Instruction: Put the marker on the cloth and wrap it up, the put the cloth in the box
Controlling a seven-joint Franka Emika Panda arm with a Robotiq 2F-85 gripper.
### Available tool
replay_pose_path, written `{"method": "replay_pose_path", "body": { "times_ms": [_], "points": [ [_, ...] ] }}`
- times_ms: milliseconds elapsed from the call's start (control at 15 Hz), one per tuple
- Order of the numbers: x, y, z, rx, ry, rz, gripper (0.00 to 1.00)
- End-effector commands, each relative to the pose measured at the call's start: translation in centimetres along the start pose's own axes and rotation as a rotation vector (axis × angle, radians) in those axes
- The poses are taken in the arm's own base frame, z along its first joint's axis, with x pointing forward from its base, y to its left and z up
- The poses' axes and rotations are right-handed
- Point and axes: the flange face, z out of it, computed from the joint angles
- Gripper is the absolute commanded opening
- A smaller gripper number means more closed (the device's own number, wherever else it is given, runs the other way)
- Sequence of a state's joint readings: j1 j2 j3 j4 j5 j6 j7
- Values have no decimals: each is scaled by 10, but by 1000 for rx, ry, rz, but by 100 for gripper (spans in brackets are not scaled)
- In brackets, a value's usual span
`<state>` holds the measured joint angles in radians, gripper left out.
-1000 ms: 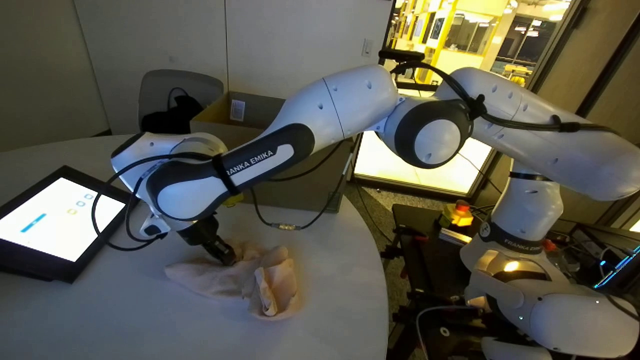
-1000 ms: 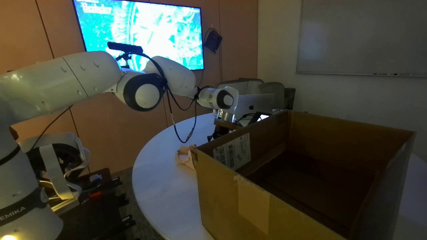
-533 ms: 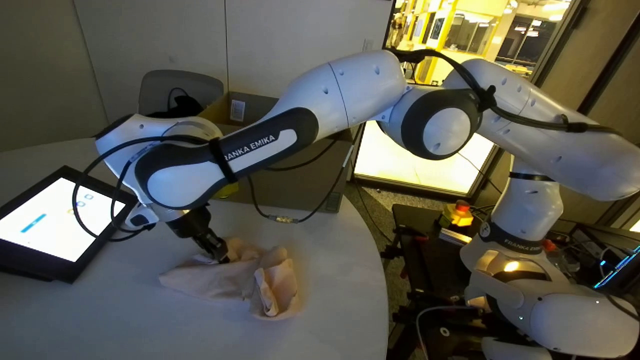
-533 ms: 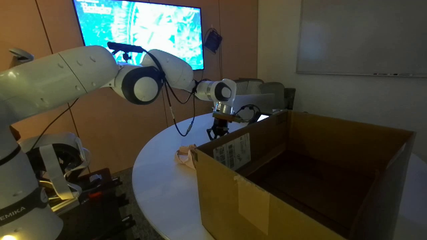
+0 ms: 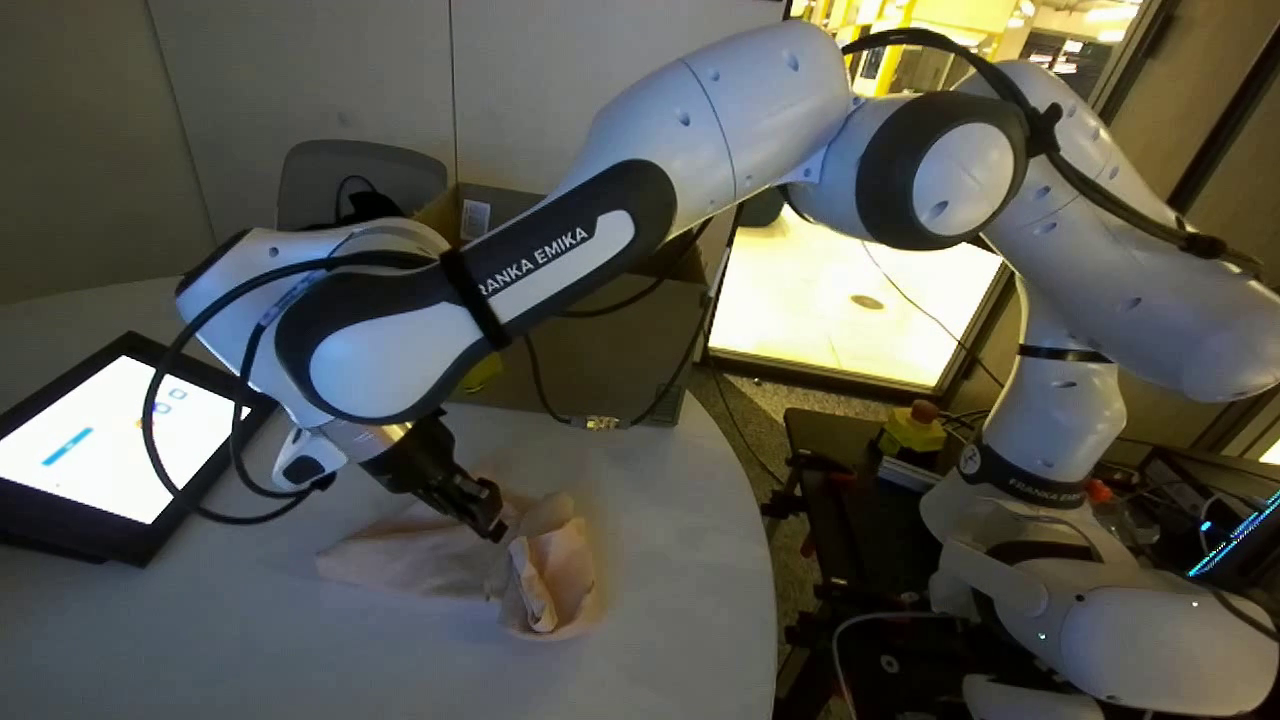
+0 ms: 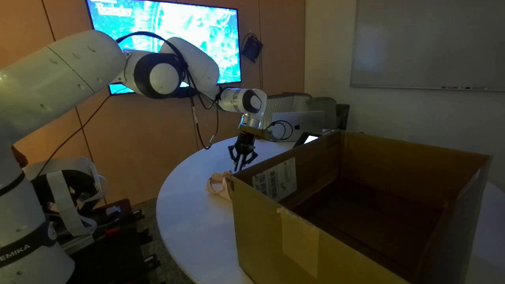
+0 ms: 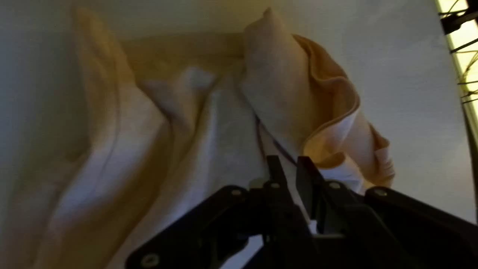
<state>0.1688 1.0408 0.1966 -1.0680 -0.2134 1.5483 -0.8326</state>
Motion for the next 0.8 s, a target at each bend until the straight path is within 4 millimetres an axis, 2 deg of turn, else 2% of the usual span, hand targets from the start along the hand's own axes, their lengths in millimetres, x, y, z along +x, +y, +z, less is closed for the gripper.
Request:
{"method": "replay_pose_path", "body": {
  "times_ms": [0, 200, 400, 467, 533, 733],
  "points": [
    [-5, -42, 27, 93, -36, -83, 14],
    [-1, -59, 55, 107, -7, -44, 13],
    [2, -67, 64, -11, 66, -48, 11],
    [1, -70, 65, -58, 88, -52, 20],
    [0, -74, 64, -98, 111, -58, 38],
    [-11, -92, 64, -198, 156, -62, 60]
  ]
}}
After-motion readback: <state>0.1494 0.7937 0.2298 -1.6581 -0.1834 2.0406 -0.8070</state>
